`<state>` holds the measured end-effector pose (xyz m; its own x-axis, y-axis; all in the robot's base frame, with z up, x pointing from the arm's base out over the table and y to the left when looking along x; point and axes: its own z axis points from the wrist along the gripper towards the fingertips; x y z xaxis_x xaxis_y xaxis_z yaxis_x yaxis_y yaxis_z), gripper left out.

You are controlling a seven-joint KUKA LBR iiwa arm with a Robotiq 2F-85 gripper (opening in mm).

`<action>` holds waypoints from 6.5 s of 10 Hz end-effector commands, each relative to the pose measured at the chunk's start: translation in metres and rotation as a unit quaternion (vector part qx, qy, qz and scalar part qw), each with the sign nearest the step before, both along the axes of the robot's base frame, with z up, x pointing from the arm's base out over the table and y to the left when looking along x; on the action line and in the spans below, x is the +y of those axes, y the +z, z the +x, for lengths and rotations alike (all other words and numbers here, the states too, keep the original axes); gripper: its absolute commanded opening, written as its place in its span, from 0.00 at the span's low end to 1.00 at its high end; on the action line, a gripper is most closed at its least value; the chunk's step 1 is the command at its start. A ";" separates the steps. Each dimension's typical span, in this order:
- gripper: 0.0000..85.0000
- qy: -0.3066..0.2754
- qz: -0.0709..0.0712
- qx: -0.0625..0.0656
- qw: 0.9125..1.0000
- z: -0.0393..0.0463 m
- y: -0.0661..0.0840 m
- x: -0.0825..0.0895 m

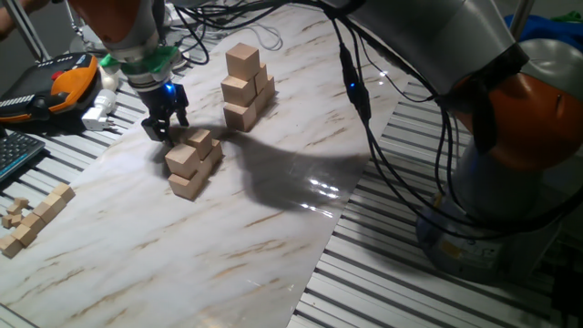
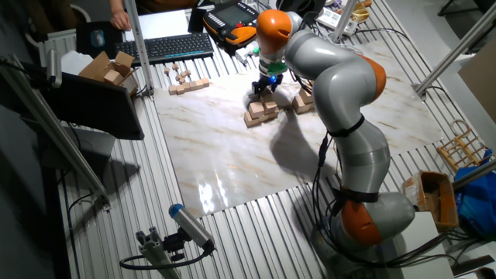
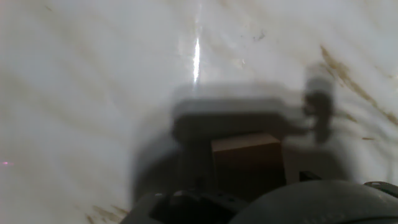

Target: Stack the blocks into a pyramid shape

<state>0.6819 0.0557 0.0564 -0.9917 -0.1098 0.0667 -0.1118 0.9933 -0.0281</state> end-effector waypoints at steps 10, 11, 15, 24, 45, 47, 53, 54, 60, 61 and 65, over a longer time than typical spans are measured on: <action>0.00 -0.056 0.028 0.011 0.998 0.0151 0.043 0.017; 0.00 -0.080 0.028 0.004 0.996 0.0103 0.052 0.021; 0.00 -0.094 0.041 0.002 0.995 -0.0054 0.075 0.028; 0.00 -0.110 0.063 0.019 0.992 -0.0346 0.104 0.033; 0.00 -0.032 0.007 0.014 0.999 -0.0842 0.102 0.048; 0.00 -0.030 0.007 0.014 0.999 -0.0835 0.101 0.048; 0.40 -0.047 -0.016 0.013 0.999 -0.0833 0.100 0.050; 0.40 -0.044 -0.021 0.013 0.999 -0.0833 0.100 0.050; 0.80 -0.050 -0.023 0.011 0.998 -0.0831 0.099 0.050; 0.80 -0.053 -0.023 0.011 0.998 -0.0831 0.099 0.050; 0.80 -0.053 -0.022 0.010 0.998 -0.0831 0.100 0.051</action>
<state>0.5988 0.1068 0.1566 -0.9959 0.0002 0.0902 -0.0063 0.9974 -0.0718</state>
